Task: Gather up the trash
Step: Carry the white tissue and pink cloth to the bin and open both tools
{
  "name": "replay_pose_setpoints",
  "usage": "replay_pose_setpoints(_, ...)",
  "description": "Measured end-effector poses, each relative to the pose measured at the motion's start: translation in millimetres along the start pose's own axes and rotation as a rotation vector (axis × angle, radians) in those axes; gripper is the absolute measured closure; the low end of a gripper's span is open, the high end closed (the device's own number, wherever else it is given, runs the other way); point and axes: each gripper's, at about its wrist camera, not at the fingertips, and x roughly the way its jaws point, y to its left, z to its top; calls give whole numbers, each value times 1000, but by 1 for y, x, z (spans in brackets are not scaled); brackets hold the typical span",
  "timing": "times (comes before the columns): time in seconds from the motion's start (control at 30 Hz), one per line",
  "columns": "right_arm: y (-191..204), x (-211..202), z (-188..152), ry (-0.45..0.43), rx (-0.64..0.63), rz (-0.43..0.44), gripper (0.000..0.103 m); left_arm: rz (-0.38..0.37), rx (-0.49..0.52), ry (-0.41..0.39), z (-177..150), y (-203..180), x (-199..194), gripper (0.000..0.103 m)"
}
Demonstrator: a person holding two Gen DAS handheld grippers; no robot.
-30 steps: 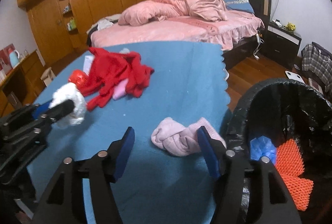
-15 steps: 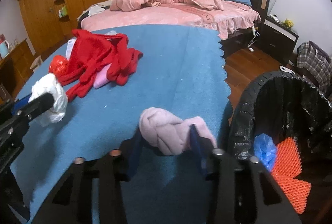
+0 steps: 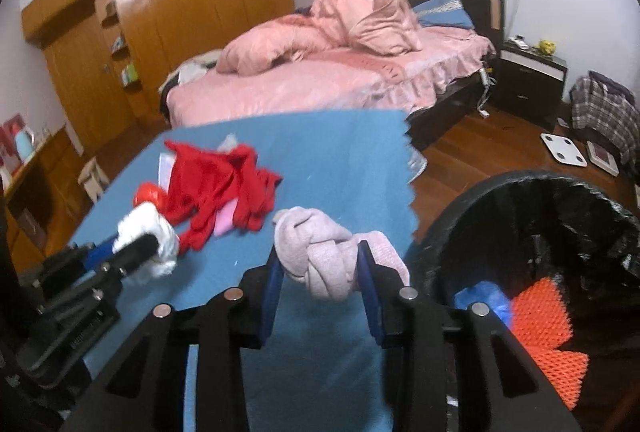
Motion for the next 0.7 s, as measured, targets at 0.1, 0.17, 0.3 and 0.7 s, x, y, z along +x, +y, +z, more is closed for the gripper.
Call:
replay_pose_setpoints(0.1, -17, -20, 8, -39, 22, -24, 67, -41, 11, -26, 12, -18, -4, 82)
replay_pose_setpoints(0.17, -30, -33, 12, -61, 36, -45, 67, -72, 21, -42, 20, -31, -6, 82)
replay_pose_setpoints(0.3, -59, -56, 17, -94, 53, -100, 67, -144, 43, -64, 34, -61, -5, 82)
replay_pose_setpoints(0.7, -157, -93, 10, -130, 193, -270, 65, -370, 137, -62, 55, -167, 10, 81)
